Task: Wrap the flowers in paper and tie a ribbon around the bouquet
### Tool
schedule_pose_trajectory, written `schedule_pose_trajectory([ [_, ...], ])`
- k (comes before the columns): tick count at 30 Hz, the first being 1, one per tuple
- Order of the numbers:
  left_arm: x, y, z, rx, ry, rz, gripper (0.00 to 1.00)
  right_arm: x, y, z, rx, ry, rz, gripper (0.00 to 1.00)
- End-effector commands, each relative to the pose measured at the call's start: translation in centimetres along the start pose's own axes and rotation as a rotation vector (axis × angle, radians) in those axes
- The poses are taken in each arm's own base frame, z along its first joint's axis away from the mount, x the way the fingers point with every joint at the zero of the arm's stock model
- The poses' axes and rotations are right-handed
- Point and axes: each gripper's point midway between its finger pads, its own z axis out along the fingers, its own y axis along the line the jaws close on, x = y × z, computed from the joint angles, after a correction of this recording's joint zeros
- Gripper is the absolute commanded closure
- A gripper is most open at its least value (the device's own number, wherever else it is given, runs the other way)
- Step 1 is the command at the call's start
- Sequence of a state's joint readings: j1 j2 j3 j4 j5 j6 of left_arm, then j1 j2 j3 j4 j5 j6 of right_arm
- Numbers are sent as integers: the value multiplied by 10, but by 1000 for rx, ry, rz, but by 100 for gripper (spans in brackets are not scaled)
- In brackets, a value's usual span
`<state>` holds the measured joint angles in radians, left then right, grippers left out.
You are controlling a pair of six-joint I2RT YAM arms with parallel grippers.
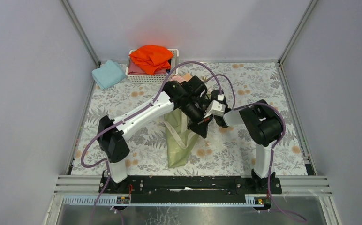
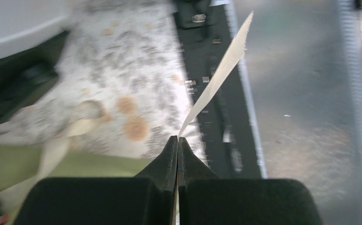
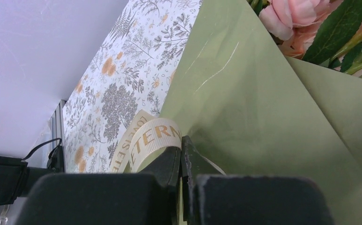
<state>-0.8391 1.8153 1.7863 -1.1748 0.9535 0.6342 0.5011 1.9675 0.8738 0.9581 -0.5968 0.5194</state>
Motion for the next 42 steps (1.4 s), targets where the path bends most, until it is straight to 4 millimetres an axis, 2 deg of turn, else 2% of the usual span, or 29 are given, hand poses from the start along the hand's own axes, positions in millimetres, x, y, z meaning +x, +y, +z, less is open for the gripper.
schedule_pose_trajectory([
  [1,-6,97,-19,-370,-19,28,100,-21,17,2,-56,-21,-46,100],
  [3,-8,125,-40,-487,-52,8,98,-21,18,2,-61,-19,-47,100],
  [6,-5,154,-67,-629,-64,-2,77,-19,17,2,-60,-11,-44,100],
  [7,-2,160,-72,-657,-61,1,67,-19,17,2,-58,-8,-42,100],
  [9,5,167,-83,-704,-59,-13,32,-17,16,1,-54,-4,-38,100],
  [10,7,169,-90,-722,-68,-32,19,-16,15,1,-52,-2,-35,100],
  [11,9,170,-97,-730,-82,-51,10,-15,15,1,-52,1,-33,100],
  [13,11,168,-120,-733,-139,-96,1,-15,15,2,-52,2,-32,100],
  [15,18,171,-147,-759,-206,-186,1,-15,15,2,-52,3,-31,100],
  [17,39,176,-162,-771,-243,-295,4,-15,14,2,-51,5,-33,100],
  [18,53,179,-161,-772,-244,-337,7,-15,14,2,-50,6,-34,100],
  [21,90,184,-140,-749,-207,-412,17,-15,15,3,-54,8,-34,100],
  [24,108,183,-121,-696,-200,-464,17,-16,15,3,-51,9,-35,100],
  [29,120,189,-102,-647,-239,-501,8,-17,15,3,-49,9,-38,100],
  [33,117,194,-84,-591,-276,-523,8,-17,15,3,-49,10,-38,100],
  [35,114,198,-75,-578,-285,-517,12,-17,15,3,-48,10,-37,100],
  [36,115,200,-71,-578,-286,-521,19,-17,15,3,-48,10,-38,100],
  [38,117,203,-65,-558,-287,-540,41,-17,15,2,-48,12,-42,100],
  [39,117,201,-62,-535,-288,-545,55,-16,14,2,-46,15,-47,100],
  [41,120,198,-59,-507,-280,-552,92,-15,14,1,-41,24,-62,98],
  [42,122,197,-60,-506,-274,-555,100,-15,13,0,-36,29,-70,95],
])
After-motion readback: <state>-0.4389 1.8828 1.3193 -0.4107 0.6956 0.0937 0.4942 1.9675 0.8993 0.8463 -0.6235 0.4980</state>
